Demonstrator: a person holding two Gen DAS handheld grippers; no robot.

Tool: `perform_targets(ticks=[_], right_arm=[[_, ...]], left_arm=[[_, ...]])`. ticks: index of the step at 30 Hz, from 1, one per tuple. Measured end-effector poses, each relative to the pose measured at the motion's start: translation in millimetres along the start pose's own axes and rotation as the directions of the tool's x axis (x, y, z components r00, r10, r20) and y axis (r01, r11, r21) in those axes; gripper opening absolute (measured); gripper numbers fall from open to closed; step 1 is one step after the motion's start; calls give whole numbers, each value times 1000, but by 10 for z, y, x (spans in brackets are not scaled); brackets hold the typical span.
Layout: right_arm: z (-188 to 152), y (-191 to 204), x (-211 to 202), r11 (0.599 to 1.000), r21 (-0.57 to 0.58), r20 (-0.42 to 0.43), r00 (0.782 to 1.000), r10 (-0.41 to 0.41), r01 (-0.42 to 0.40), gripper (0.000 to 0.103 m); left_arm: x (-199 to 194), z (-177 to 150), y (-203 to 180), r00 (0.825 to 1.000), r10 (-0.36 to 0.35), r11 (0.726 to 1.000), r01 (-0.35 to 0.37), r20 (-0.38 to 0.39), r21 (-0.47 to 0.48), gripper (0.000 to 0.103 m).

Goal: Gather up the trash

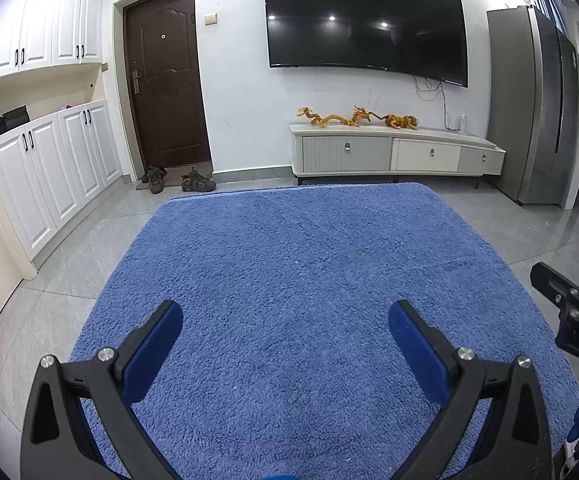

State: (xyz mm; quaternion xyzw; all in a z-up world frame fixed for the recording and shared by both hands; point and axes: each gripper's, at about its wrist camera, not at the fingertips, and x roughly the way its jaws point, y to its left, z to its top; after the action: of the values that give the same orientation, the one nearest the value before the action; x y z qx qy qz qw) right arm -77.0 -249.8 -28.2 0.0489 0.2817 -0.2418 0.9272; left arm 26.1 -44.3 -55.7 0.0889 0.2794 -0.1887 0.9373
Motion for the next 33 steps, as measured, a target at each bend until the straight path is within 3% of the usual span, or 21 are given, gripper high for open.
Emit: perform_targets(ticks=[33], right_arm=[[90,39,187,999,-35,-20,999,27,-28,103]], left_arm=[[149,108,107,1000,17,999,-17,-4,-29,103]])
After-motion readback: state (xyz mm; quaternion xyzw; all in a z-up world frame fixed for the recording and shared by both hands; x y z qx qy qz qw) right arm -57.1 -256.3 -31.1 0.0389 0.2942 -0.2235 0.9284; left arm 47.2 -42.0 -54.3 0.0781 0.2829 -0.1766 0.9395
